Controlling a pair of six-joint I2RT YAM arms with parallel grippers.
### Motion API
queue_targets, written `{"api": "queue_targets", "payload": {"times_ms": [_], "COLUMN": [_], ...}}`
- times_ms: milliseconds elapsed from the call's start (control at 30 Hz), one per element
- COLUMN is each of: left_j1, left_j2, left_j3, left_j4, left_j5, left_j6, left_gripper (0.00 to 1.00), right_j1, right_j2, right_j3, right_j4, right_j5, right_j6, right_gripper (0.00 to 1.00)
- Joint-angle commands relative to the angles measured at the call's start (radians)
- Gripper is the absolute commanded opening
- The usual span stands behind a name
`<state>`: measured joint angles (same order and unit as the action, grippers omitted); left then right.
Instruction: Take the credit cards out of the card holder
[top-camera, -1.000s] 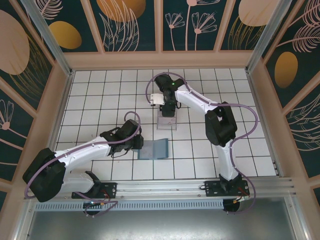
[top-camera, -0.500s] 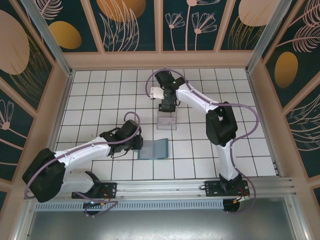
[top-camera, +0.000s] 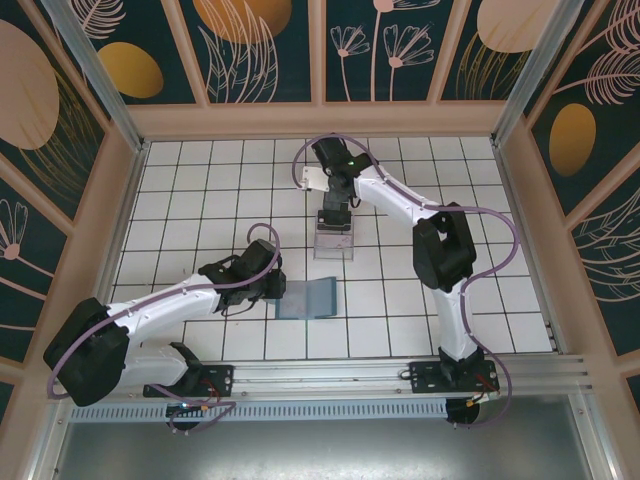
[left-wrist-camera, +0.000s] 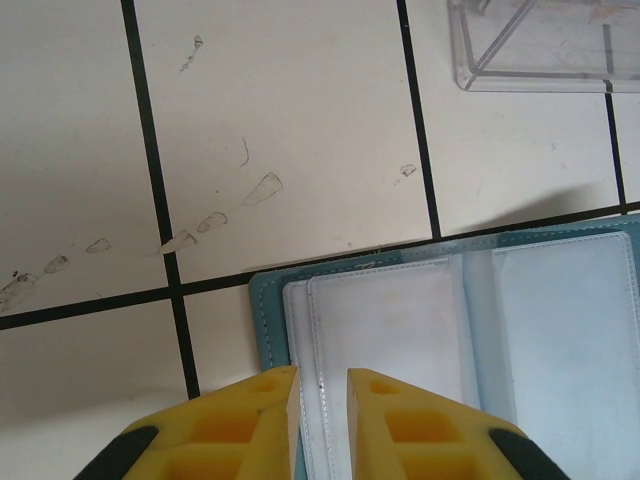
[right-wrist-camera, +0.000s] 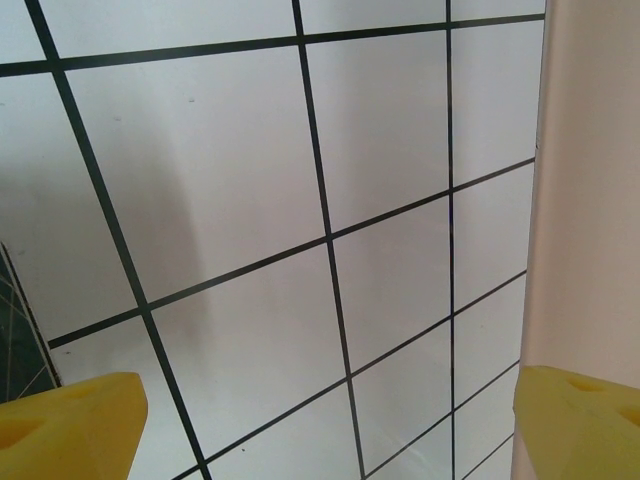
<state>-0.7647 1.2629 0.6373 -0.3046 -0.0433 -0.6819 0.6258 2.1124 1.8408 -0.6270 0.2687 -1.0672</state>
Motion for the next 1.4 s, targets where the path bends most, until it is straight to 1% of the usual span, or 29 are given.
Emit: {"api": "queue_targets", "payload": {"times_ms": [0, 133, 233, 367, 533, 600, 733, 867, 967, 1133, 1300, 1367], "left_j1": [0.007, 0.013, 0.029, 0.067, 0.110, 0.130, 0.165, 0.179, 0.180, 0.179, 0.179, 0.179], "left_j2": [-0.021, -0.027, -0.037, -0.048, -0.048, -0.048, -0.043, -0.024, -0.032, -0.045, -0.037, -0.049], "left_j3": [-0.014, -0.016, -0.024, -0.049, -0.065, -0.072, -0.087, -0.100, -0.121, -0.165, -0.186, -0.193], "left_j4": [-0.026, -0.027, -0.019, 0.022, 0.053, 0.064, 0.096, 0.114, 0.126, 0.158, 0.171, 0.179], "left_j5": [-0.024, -0.036, -0.032, 0.019, 0.051, 0.063, 0.098, 0.140, 0.181, 0.273, 0.327, 0.341], "left_j6": [-0.011, -0.011, -0.013, -0.012, 0.002, 0.010, 0.023, 0.026, 0.023, 0.026, 0.029, 0.025], "left_gripper": [0.21, 0.21, 0.21, 0.21, 0.21, 0.21, 0.21, 0.21, 0.20, 0.21, 0.19, 0.18], "right_j1": [-0.003, 0.003, 0.014, 0.042, 0.092, 0.107, 0.132, 0.186, 0.209, 0.265, 0.317, 0.332], "right_j2": [-0.023, -0.050, -0.090, -0.147, -0.223, -0.246, -0.278, -0.310, -0.321, -0.332, -0.310, -0.300], "right_j3": [0.019, 0.050, 0.027, -0.039, -0.160, -0.195, -0.232, -0.289, -0.315, -0.385, -0.409, -0.410], "right_j4": [0.007, -0.005, 0.005, 0.065, 0.138, 0.139, 0.096, 0.067, 0.022, 0.017, 0.007, -0.001], "right_j5": [0.001, -0.042, -0.113, -0.180, -0.180, -0.180, -0.220, -0.227, -0.249, -0.287, -0.300, -0.298], "right_j6": [0.036, 0.152, 0.290, 0.554, 0.858, 0.988, 1.228, 1.362, 1.446, 1.518, 1.556, 1.573], "right_gripper": [0.95, 0.95, 0.93, 0.87, 0.80, 0.77, 0.70, 0.61, 0.61, 0.61, 0.59, 0.57]}}
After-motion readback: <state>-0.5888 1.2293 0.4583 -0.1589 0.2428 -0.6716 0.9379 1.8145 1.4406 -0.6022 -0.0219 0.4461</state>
